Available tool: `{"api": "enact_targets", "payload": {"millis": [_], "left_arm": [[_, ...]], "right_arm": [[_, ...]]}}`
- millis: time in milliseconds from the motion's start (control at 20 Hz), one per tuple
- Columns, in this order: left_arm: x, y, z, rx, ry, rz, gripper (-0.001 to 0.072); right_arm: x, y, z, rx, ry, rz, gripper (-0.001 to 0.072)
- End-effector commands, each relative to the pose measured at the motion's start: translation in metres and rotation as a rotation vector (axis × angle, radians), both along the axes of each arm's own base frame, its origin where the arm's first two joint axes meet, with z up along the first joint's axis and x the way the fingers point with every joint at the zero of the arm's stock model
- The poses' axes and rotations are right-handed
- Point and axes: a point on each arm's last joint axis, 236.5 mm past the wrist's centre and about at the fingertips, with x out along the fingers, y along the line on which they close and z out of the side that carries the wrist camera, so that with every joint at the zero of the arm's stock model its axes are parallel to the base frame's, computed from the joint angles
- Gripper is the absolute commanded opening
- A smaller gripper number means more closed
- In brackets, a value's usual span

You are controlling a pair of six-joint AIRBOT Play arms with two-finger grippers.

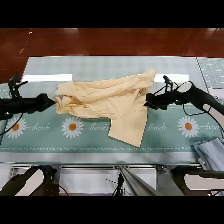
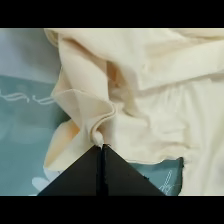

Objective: Fold the shirts.

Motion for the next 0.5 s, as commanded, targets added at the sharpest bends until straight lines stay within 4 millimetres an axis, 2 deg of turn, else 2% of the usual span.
{"api": "enact_targets", "payload": {"millis": [0, 100, 150, 200, 300, 350, 450], "left_arm": [[0.022, 0.006, 0.042, 0.028, -0.101, -0.007, 0.0019], [0.036, 0.01, 0.073, 0.05, -0.174, -0.008, 0.0019], [0.042, 0.011, 0.091, 0.063, -0.217, -0.01, 0.0019], [0.048, 0.013, 0.111, 0.076, -0.262, -0.01, 0.0019], [0.058, 0.015, 0.158, 0.099, -0.368, -0.007, 0.0019], [0.06, 0.015, 0.183, 0.114, -0.424, -0.007, 0.0019], [0.059, 0.012, 0.243, 0.135, -0.561, -0.008, 0.0019]], "right_arm": [[0.008, 0.027, 0.006, 0.011, -0.054, -0.003, 0.0018], [0.017, 0.032, 0.035, 0.031, -0.135, 0.063, 0.0018], [0.026, 0.03, 0.058, 0.027, -0.205, 0.091, 0.0018], [0.039, 0.024, 0.092, 0.025, -0.295, 0.094, 0.0018], [0.06, 0.008, 0.17, 0.028, -0.478, 0.051, 0.0018], [0.067, -0.003, 0.217, 0.025, -0.587, 0.027, 0.0018], [0.067, -0.021, 0.309, 0.015, -0.796, -0.017, 0.0018]]}}
